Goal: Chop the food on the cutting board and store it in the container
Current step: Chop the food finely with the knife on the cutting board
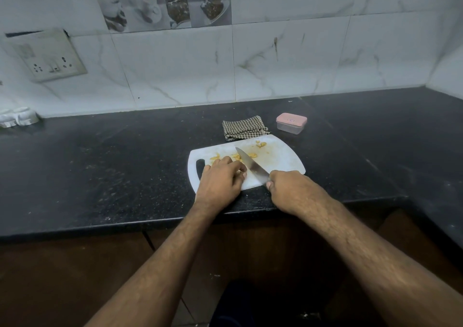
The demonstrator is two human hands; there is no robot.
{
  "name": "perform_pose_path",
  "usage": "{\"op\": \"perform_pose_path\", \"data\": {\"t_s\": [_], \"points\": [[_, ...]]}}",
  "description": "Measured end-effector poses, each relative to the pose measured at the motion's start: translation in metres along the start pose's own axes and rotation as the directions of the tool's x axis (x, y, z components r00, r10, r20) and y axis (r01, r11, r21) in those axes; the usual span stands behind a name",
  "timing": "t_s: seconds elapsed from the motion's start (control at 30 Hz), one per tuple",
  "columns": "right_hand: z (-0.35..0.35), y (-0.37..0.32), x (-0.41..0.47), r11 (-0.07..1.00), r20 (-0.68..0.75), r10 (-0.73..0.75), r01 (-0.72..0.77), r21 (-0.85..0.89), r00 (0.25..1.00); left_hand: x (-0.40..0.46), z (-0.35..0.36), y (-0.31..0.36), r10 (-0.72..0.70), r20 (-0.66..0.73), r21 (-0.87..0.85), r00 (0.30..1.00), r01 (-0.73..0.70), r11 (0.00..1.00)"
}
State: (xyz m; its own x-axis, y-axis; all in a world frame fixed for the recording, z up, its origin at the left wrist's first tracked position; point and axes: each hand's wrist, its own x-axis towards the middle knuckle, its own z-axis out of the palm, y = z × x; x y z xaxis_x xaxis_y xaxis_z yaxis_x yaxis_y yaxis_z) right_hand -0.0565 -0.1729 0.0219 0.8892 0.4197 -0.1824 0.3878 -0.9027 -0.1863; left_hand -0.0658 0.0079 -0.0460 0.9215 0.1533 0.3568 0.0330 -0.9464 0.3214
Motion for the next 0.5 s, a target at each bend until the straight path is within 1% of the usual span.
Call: {"op": "perform_pose_path", "data": {"t_s": [0.13, 0.23, 0.3, 0.37, 0.5], "points": [[0.0001, -0.0042, -0.0005, 1.0, -0.002, -0.014, 0.014, 0.007, 1.0, 0.0025, -0.0009, -0.004, -0.056, -0.022, -0.143, 0.998, 0.053, 0.988], [0.0004, -0.0067, -0.0015, 1.0, 0.002, -0.025, 0.025, 0.011, 1.0, 0.0023, -0.0013, -0.0077, -0.128, -0.015, -0.286, 0.992, 0.118, 0.951], [0.0005, -0.0078, -0.0021, 1.0, 0.002, -0.03, 0.03, 0.009, 1.0, 0.0015, -0.0013, -0.0089, -0.156, -0.009, -0.351, 0.988, 0.142, 0.925], [0.0015, -0.0081, -0.0017, 1.0, -0.002, -0.031, 0.031, 0.003, 1.0, 0.0011, -0.001, -0.009, -0.17, -0.004, -0.383, 0.985, 0.155, 0.911], [0.003, -0.0101, -0.0021, 0.999, -0.014, -0.036, 0.036, -0.002, 0.999, 0.0013, -0.0004, -0.0085, -0.174, 0.004, -0.386, 0.985, 0.162, 0.908]]}}
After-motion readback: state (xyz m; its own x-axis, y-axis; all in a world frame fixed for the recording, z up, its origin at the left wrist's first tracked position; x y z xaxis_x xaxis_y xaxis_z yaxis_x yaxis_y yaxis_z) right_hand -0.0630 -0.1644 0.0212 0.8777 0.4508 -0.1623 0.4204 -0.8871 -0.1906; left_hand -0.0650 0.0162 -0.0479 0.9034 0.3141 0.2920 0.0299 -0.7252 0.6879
